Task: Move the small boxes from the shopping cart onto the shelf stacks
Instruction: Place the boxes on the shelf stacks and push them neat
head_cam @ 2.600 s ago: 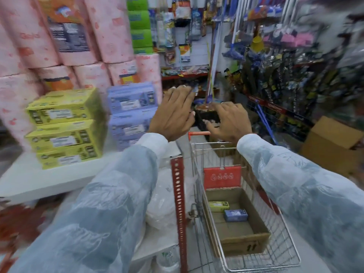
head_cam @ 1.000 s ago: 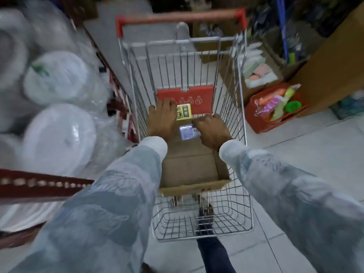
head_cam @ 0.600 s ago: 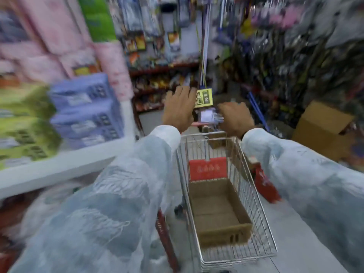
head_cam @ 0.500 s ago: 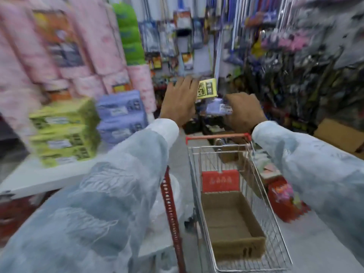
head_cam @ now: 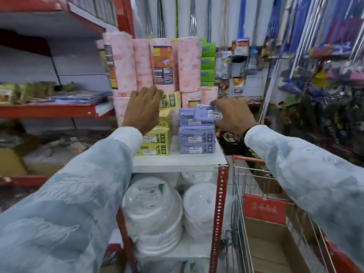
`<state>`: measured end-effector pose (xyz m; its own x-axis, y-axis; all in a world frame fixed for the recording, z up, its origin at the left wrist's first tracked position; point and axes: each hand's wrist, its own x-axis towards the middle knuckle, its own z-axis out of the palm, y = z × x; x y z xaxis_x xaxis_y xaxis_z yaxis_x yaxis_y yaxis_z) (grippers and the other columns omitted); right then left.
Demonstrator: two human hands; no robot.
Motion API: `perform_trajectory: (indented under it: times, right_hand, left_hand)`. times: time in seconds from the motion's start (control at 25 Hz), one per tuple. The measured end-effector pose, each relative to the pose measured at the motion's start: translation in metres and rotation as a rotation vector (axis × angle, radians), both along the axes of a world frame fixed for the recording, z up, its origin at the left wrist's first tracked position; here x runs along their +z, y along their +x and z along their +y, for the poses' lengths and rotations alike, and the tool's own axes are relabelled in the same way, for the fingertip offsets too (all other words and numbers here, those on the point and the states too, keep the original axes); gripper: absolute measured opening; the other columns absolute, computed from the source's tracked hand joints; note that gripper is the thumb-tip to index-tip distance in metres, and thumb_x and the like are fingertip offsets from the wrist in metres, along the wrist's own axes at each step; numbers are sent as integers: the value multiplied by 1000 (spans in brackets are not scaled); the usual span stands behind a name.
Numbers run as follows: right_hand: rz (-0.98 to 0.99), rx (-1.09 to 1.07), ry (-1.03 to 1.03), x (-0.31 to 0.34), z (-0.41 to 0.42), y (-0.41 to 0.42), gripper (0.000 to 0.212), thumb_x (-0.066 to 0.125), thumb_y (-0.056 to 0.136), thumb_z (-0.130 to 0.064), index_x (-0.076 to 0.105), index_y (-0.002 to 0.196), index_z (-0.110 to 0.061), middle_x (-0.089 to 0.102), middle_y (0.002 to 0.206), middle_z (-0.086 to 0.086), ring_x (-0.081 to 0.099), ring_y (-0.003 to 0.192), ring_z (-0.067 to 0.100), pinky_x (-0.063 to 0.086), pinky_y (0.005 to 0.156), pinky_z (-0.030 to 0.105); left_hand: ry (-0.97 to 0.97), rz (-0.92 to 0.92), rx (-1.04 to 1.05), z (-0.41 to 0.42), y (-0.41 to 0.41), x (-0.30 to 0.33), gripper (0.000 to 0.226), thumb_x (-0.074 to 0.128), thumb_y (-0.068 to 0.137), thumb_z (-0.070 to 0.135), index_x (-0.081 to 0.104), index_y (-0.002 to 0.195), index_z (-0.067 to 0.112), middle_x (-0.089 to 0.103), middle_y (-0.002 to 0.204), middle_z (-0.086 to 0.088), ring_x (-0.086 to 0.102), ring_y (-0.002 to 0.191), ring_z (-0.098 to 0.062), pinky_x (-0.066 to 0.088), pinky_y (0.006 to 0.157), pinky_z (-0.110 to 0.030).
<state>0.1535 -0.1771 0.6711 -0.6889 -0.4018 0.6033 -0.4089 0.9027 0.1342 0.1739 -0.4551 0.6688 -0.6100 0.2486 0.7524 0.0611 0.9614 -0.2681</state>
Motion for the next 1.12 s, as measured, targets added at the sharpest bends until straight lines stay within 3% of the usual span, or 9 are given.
perform_trajectory:
  times: [0.12,0.28,0.48,0.56,0.72,1.12]
  right_hand:
    - [-75,16,12,-19,-27,-9,56,77,81,-29,59,133,-22,72,122,6,64,114,30,46,95,47]
    - [-62,-19,50,-31,-45,-24,57,79,81,-29,60,134,-26,71,125,3,61,116,30,43,95,47]
    - [-100,-10,61,-32,-50,-27,66,84,77,-39,60,138,-26,70,128,3,58,120,30,41,98,48]
    - [-136,14,32,-31,-49,-25,69,85,75,-45,61,137,-26,69,131,3,57,123,30,42,99,49]
    - [-169,52,-5,-28,-47,-22,60,81,80,-46,66,134,-23,70,130,2,59,122,29,46,99,48]
    - [-68,16,-33,-42,-56,-37,49,77,85,-39,68,130,-24,72,123,3,60,115,30,44,93,46]
  left_hand:
    - [67,-52,72,-26,2,-29,55,67,77,4,53,129,12,61,127,-12,58,111,-35,47,94,-52]
    - [80,-106,90,-39,-9,-54,55,71,76,6,56,128,14,60,131,-10,57,115,-34,43,98,-53]
    - [139,-197,33,-41,-20,-67,54,74,75,5,58,125,16,62,127,-8,55,116,-33,42,98,-50]
    - [168,-230,-20,-46,-20,-66,55,77,77,13,57,128,17,62,130,-6,55,118,-31,41,100,-49]
    - [190,-247,-91,-54,-17,-67,54,69,86,33,56,136,18,61,136,-4,54,123,-29,39,105,-49]
    - [197,-250,-69,-56,-22,-72,50,64,93,25,52,141,19,56,143,-5,49,132,-29,32,110,-52]
